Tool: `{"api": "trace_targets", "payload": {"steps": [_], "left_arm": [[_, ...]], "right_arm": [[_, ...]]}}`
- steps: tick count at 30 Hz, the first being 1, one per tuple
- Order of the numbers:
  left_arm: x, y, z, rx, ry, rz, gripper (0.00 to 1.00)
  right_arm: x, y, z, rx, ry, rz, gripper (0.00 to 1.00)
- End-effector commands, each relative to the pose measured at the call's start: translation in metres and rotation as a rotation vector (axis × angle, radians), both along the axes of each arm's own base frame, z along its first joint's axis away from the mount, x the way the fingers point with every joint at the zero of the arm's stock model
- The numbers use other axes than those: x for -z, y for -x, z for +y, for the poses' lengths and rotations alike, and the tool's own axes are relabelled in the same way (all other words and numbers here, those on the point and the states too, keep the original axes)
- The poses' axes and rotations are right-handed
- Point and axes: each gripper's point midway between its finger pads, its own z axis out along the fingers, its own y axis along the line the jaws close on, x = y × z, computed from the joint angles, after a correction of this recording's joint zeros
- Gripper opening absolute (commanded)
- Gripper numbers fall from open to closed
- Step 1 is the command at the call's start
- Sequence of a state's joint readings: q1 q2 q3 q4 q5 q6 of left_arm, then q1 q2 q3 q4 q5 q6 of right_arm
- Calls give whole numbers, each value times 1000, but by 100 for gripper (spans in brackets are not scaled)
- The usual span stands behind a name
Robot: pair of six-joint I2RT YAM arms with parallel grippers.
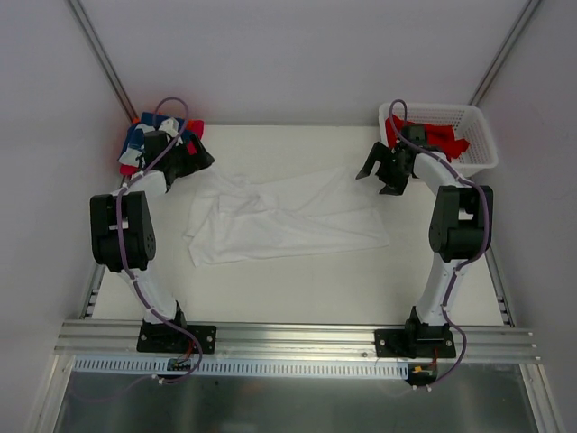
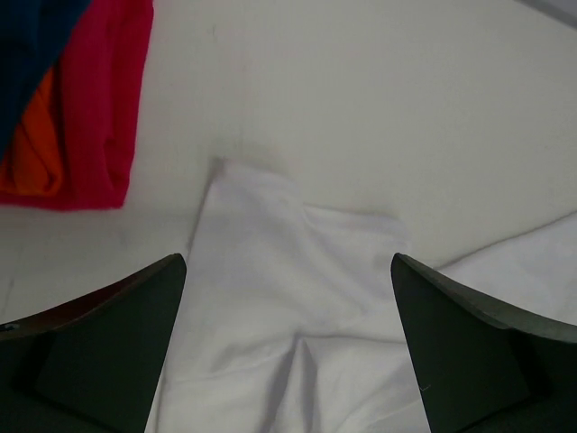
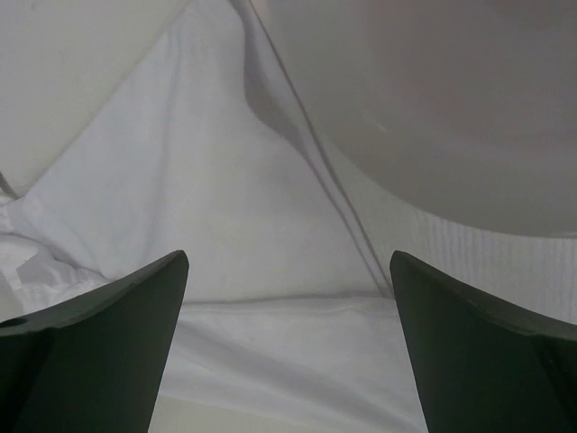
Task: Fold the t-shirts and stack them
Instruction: Fold the tshirt
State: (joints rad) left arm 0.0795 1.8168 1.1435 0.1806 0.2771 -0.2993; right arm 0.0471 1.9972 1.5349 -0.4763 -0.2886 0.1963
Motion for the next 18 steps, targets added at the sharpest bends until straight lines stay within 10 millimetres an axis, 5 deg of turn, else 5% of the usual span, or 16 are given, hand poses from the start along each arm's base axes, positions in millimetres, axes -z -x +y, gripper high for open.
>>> {"api": "trace_targets", "payload": {"steps": [1,2,3,6,7,9,14,18], "left_arm": [[-43,-31,10,104,49,-160,99],[-29,-31,13,107,59,-111,99],[-40,-44,22,106,61,-128,99],[-26,-58,31,80,72,-90,99],[-5,-56,31,80,82,-45,99],[-17,-72,31,93,72,-66,99],[3,-81,23,123,135,-10,99],[-1,-91,21,143,168,27,99]], "right_arm": [[-16,4,9,-42,-54,-41,99],[-16,5,10,-44,-53,-40,100],[-17,6,9,-46,-53,-43,99],[-21,8,11,-63,-59,-53,100],[-22,10,11,-65,-62,-53,99],[-26,12,13,-67,-72,-70,99],[-36,23,16,-76,-96,-94,99],[-47,29,13,-78,-85,-121,100]]}}
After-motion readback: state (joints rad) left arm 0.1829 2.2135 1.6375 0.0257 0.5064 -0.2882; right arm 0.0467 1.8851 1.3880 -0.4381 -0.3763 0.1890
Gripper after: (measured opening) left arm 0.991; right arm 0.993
